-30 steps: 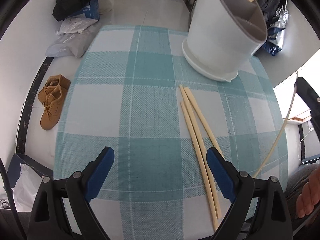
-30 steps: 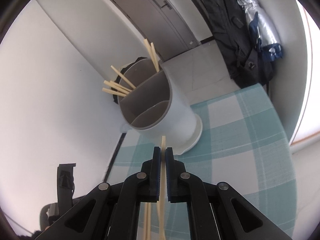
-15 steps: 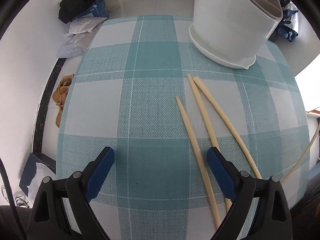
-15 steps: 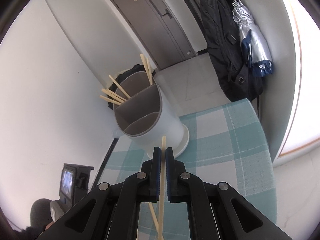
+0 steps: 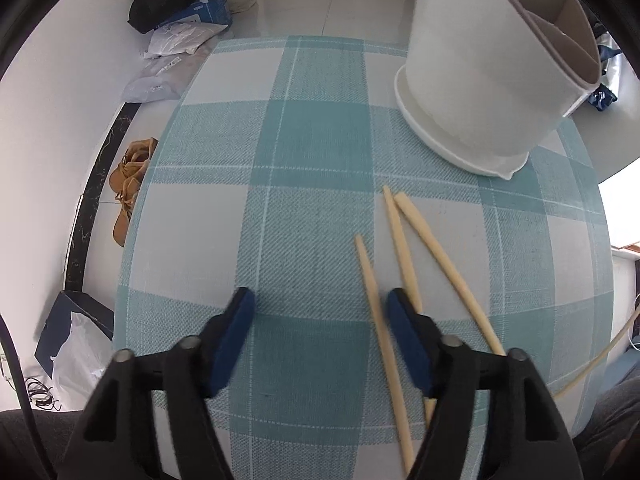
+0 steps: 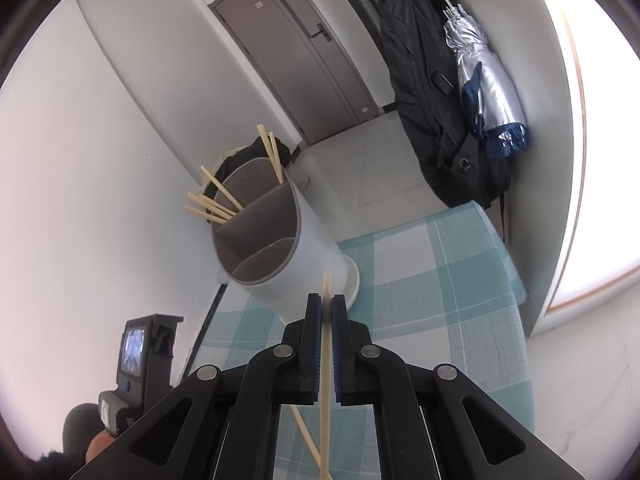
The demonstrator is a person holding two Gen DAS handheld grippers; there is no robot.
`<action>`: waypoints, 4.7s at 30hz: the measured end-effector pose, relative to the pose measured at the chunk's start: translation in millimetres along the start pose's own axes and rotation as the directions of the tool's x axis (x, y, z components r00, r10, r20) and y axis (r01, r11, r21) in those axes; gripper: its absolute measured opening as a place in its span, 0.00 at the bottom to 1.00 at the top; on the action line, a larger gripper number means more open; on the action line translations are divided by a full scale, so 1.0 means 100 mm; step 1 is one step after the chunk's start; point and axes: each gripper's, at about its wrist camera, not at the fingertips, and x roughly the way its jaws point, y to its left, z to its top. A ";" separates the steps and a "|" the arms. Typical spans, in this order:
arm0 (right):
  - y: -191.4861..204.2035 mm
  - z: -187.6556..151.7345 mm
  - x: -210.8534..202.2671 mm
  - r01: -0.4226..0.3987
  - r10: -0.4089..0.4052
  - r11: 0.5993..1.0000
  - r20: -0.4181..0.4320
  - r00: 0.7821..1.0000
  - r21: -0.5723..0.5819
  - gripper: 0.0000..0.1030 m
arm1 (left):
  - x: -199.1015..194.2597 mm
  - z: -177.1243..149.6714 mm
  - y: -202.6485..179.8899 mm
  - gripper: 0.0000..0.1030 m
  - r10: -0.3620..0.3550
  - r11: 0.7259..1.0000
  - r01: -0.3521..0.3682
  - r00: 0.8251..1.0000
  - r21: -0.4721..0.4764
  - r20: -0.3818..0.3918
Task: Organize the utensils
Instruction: 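Lift the chopstick with the right gripper and carry it over the holder, then lower the held chopstick into the white holder with the right gripper, then open the right gripper and raise it away from the holder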
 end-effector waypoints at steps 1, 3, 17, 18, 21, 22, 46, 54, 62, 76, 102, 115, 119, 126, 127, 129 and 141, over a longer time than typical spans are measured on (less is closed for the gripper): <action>0.00 0.00 0.00 0.000 0.000 1.000 0.000 1.000 -0.001 0.04 | -0.01 0.00 -0.04 0.39 -0.004 1.000 0.004 1.000 0.008 -0.001; -0.01 0.00 0.00 -0.006 0.006 1.000 -0.001 1.000 0.002 0.04 | -0.02 0.02 -0.13 0.11 -0.014 0.999 0.015 1.000 0.033 -0.016; 0.20 -0.07 -0.07 -0.039 0.040 0.997 0.016 0.999 -0.072 0.04 | -0.49 0.10 -0.05 0.02 -0.124 0.992 0.116 0.971 0.051 0.204; 0.23 -0.08 -0.08 -0.041 0.042 0.996 0.019 0.999 -0.082 0.04 | -0.55 0.08 -0.04 0.02 -0.132 0.991 0.122 0.964 0.058 0.229; 0.32 -0.12 -0.09 -0.042 0.045 0.993 0.019 0.999 -0.111 0.04 | -0.84 0.00 0.01 0.02 -0.172 0.985 0.152 0.927 0.085 0.334; 0.34 -0.13 -0.09 -0.040 0.043 0.992 0.022 0.999 -0.119 0.04 | -0.93 -0.03 0.03 0.02 -0.189 0.982 0.167 0.912 0.091 0.364; 0.76 -0.37 -0.31 -0.012 0.036 0.962 0.082 0.996 -0.273 0.04 | -1.48 -0.29 -0.08 0.01 -0.255 0.956 0.157 0.864 0.250 0.434; 0.81 -0.31 -0.37 -0.015 0.046 0.962 0.108 0.993 -0.272 0.04 | -1.65 -0.21 -0.07 0.01 -0.292 0.947 0.190 0.845 0.260 0.447; 0.86 -0.15 -0.38 -0.015 0.053 0.960 0.127 0.990 -0.279 0.04 | -1.79 -0.08 -0.08 0.01 -0.329 0.935 0.228 0.839 0.270 0.433; 1.15 0.64 -0.47 0.007 0.067 0.938 0.200 0.977 -0.347 0.04 | -2.27 0.41 -0.07 0.01 -0.395 0.918 0.316 0.785 0.241 0.477; 1.51 1.89 0.34 0.020 0.094 0.893 0.232 0.968 -0.449 0.04 | -2.01 1.55 0.23 0.01 -0.410 0.905 0.405 0.757 0.128 0.508; 1.41 1.69 0.75 0.012 0.073 0.866 0.149 0.986 -0.500 0.04 | -1.61 1.63 0.18 0.01 -0.429 0.901 0.412 0.791 0.138 0.436; 1.36 1.59 0.85 0.011 0.056 0.859 0.115 0.992 -0.511 0.04 | -1.54 1.60 0.17 0.01 -0.441 0.896 0.420 0.798 0.147 0.411; 1.16 1.53 0.88 0.012 0.023 0.883 0.068 0.997 -0.469 0.06 | -1.36 1.54 0.11 0.01 -0.473 0.881 0.443 0.828 0.168 0.300; 1.12 1.51 0.87 0.010 0.020 0.891 0.060 0.998 -0.455 0.06 | -1.35 1.53 0.11 0.01 -0.468 0.883 0.437 0.836 0.168 0.286; 1.06 1.47 0.86 -0.006 0.021 0.907 0.029 0.999 -0.422 0.07 | -1.36 1.48 0.12 0.05 -0.462 0.887 0.431 0.841 0.168 0.283; 0.91 1.25 0.39 0.019 0.001 0.945 0.062 0.998 -0.326 0.25 | -1.72 1.14 0.34 0.58 -0.371 0.926 0.367 0.833 0.091 0.411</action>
